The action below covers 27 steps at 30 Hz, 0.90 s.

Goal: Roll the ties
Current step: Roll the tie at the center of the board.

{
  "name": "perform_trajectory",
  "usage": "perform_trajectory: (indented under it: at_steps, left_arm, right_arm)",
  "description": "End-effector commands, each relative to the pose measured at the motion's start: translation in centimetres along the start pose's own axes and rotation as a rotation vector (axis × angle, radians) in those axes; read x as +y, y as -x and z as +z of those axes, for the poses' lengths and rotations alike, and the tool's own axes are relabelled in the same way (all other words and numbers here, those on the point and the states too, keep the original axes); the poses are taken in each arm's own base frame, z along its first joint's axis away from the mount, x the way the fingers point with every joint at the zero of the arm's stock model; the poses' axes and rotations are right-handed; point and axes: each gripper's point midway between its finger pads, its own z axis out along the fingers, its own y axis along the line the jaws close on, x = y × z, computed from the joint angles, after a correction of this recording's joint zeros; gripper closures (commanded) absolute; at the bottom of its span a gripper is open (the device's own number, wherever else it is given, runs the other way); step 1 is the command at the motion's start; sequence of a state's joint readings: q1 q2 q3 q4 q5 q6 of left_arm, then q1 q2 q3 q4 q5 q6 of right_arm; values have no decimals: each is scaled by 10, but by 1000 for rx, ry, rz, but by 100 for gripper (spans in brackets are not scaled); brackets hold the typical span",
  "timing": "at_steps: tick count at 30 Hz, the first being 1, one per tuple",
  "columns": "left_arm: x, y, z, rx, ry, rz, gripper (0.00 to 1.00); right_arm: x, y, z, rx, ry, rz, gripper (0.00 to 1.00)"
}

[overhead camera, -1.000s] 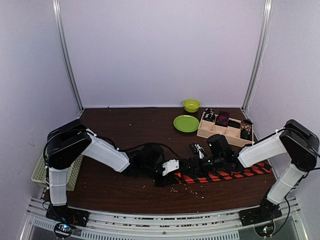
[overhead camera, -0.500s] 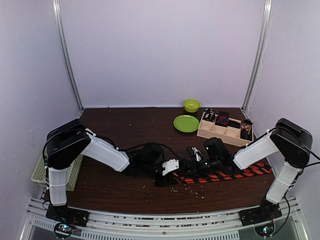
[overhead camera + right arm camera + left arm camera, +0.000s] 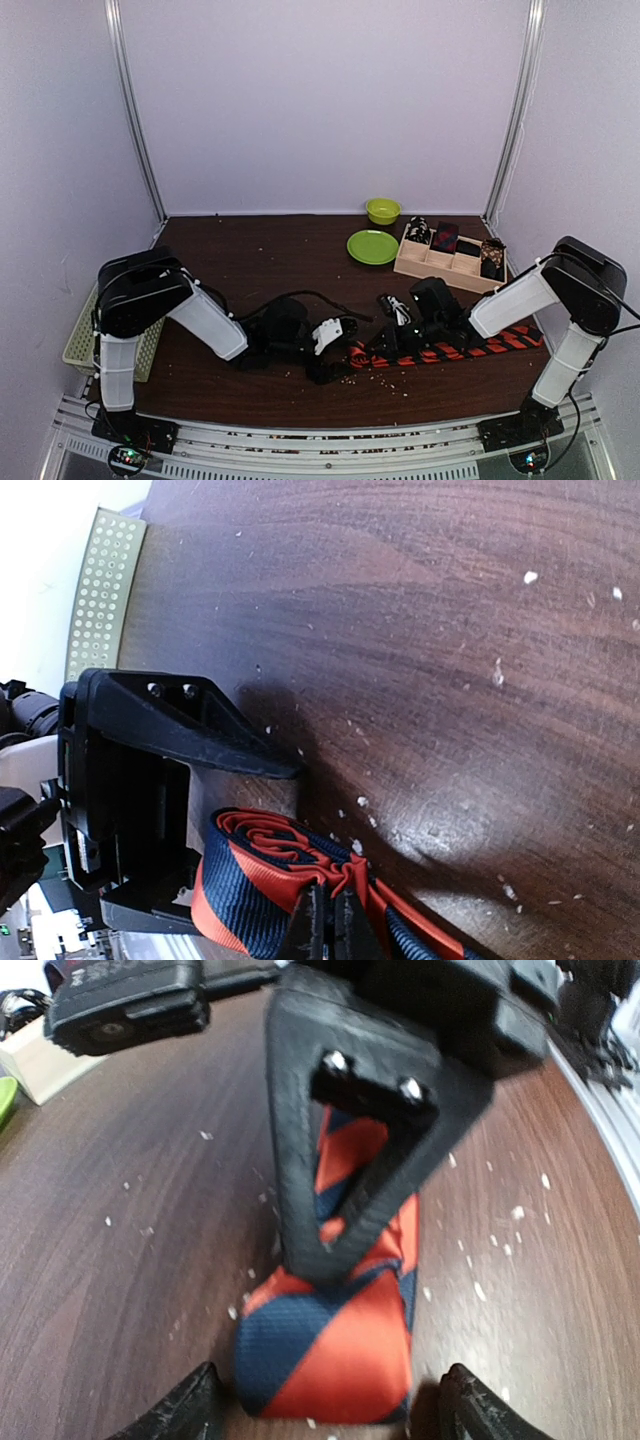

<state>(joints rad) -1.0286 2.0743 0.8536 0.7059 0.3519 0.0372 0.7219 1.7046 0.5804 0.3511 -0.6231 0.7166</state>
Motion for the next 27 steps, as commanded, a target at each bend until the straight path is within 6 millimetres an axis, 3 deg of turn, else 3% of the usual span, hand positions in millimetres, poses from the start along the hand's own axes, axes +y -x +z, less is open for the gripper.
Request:
perform_trajectory:
  at_steps: [1, 7, 13, 16, 22, 27]
  left_arm:
    - [-1, 1, 10, -97, 5, -75, 26]
    - [1, -1, 30, -117, 9, -125, 35]
    - [-11, -19, 37, 28, -20, -56, 61]
    - [-13, -31, 25, 133, -11, 7, 68]
    - [-14, -49, 7, 304, -23, 113, 70]
    - [-12, -50, 7, 349, -23, 140, 69]
  right_arm:
    - [-66, -40, -1, 91, -284, 32, 100]
    - [-64, -43, 3, 99, -289, 26, 100]
    - [-47, -36, -3, 69, -233, 16, 100]
    - [-31, -27, -11, 43, -186, 9, 91]
    - [13, -7, -29, -11, -46, 24, 60]
    - [38, -3, -24, -6, 95, 102, 57]
